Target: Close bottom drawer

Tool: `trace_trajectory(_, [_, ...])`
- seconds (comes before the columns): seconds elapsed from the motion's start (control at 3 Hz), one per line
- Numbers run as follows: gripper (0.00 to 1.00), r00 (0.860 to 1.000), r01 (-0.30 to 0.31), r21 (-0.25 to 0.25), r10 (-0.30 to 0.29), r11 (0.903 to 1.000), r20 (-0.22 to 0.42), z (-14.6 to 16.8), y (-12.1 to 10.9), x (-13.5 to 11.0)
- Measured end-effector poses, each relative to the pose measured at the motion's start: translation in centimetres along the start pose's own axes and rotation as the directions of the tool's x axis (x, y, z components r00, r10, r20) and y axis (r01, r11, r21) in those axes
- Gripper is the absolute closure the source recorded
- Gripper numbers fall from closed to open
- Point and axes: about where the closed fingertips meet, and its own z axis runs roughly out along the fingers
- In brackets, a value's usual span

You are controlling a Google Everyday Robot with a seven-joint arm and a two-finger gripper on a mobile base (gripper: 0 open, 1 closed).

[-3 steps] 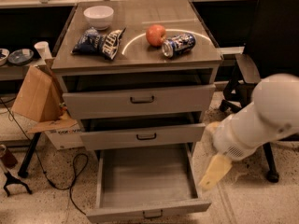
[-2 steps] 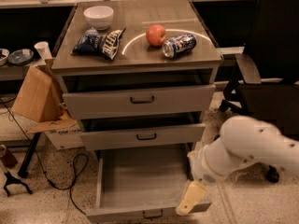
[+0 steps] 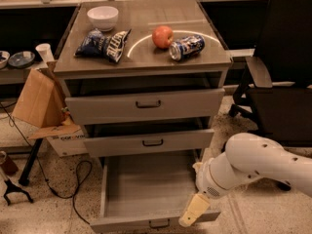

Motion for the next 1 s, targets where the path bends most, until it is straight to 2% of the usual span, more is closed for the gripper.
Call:
trace_trajectory(0.33, [0.00, 0.999, -0.041, -0.034, 0.041, 0.9986, 0.005, 2.9, -1.5, 3.6])
trace_trajectory(0.67, [0.00, 0.996, -0.086, -0.098, 0.088, 0.9915, 0.019, 6.9, -2.3, 8.5])
trace_trajectory(1.0, [0.00, 0.991, -0.120, -0.156, 0.127, 0.9805, 0.034, 10.9, -2.9, 13.6])
